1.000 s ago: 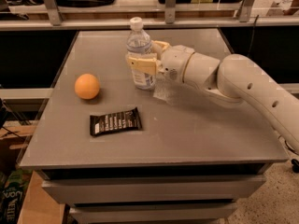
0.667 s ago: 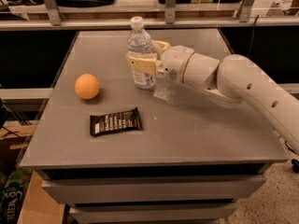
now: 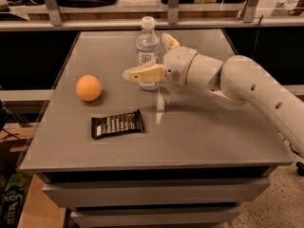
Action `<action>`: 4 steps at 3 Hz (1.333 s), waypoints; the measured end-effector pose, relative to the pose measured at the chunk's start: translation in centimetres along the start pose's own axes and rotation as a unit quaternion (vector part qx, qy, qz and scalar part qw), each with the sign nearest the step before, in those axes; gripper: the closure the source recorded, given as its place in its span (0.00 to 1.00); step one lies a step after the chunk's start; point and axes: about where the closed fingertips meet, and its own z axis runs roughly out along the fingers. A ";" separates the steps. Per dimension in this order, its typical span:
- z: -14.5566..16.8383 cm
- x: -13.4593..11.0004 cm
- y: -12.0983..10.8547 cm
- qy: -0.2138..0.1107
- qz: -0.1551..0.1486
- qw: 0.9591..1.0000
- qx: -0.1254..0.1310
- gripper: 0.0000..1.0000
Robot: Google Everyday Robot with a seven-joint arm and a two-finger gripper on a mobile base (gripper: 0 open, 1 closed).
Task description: Place blue plastic bottle upright
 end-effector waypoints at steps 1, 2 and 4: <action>-0.6 -0.2 0.1 0.005 -0.003 1.000 0.001 0.00; -2.0 -0.3 0.5 0.013 -0.003 1.000 -0.001 0.00; -4.2 0.3 0.8 0.039 0.007 0.999 -0.020 0.00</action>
Offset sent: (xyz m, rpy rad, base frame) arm -0.0261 -0.0331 0.0001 -0.0419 0.0219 -0.0042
